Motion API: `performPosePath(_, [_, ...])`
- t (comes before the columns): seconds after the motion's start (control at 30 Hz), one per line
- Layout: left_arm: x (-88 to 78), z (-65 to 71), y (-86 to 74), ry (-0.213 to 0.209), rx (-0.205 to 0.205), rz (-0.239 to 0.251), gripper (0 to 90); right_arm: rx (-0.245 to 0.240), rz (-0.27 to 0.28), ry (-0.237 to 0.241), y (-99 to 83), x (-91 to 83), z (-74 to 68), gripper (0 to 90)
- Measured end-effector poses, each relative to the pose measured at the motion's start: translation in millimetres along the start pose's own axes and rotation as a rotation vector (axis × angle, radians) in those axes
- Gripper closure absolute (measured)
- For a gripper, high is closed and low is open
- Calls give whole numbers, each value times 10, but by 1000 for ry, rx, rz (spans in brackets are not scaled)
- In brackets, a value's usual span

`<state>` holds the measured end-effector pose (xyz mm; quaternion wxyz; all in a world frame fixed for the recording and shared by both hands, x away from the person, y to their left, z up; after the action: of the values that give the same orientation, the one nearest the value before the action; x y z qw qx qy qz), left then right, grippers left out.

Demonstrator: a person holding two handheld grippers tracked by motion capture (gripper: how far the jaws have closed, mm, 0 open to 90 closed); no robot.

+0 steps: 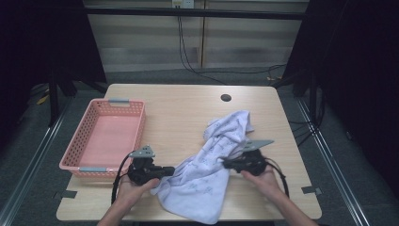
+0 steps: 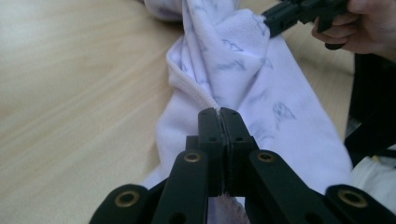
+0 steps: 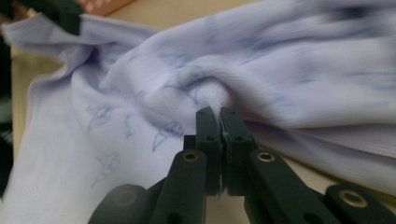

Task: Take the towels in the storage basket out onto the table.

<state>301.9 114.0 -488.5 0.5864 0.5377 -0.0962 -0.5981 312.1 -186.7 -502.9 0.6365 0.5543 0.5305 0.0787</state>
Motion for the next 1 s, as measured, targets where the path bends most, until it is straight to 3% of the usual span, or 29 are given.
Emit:
performPosePath(0.1, [-63, 12, 116, -23, -34, 51, 886, 42, 33, -102, 15, -342, 361, 880])
performPosePath(0.17, [-44, 27, 159, -5, -15, 50, 886, 72, 45, -163, 12, -520, 570, 880])
performPosePath(0.23, [16, 41, 181, -28, -38, 54, 886, 90, 39, -239, -6, -694, 823, 880])
performPosePath(0.33, [171, 22, 123, 29, -10, -7, 884, 143, 33, -264, -101, -787, 1083, 871])
performPosePath(0.4, [259, -10, 86, 31, -41, -32, 845, 163, 17, -260, -198, -762, 1138, 737])
performPosePath(0.43, [300, -19, 74, 22, -48, -40, 786, 157, 14, -283, -239, -746, 1145, 674])
performPosePath(0.5, [317, -33, 80, 43, -48, -39, 652, 166, 30, -276, -296, -741, 1100, 569])
performPosePath(0.57, [260, 2, 104, 47, -37, -17, 610, 159, 53, -303, -307, -794, 1044, 525])
performPosePath(0.63, [153, 59, 137, 42, -22, 18, 581, 155, 91, -278, -318, -898, 898, 503])
performPosePath(0.7, [54, 147, 153, 33, 15, 42, 589, 159, 91, -212, -375, -930, 703, 506])
performPosePath(0.77, [2, 259, 116, -3, 52, 28, 640, 145, 40, -140, -500, -875, 466, 519])
performPosePath(0.83, [2, 361, 24, -37, 97, -12, 700, 127, -10, -108, -645, -799, 278, 519])
performPosePath(0.87, [26, 379, -34, -31, 109, -37, 701, 117, -42, -87, -718, -766, 211, 513])
performPosePath(0.93, [91, 343, -148, -3, 119, -90, 638, 100, -93, -92, -811, -725, 163, 475])
performPosePath(1.0, [144, 282, -218, 13, 103, -113, 543, 96, -107, -90, -842, -715, 165, 444])
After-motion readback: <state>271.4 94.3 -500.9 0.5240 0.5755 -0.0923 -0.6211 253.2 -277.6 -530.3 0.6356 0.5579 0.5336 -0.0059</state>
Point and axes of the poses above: each handheld gripper's, and its own axes: x roughly forward along the jaws, y roughly out of its top, z roughly to its right, the point moved 6 cm from there along x, roughly forward along the jaws, and after that the axes turned 4 degrees about -x, right-handed, at the moved point
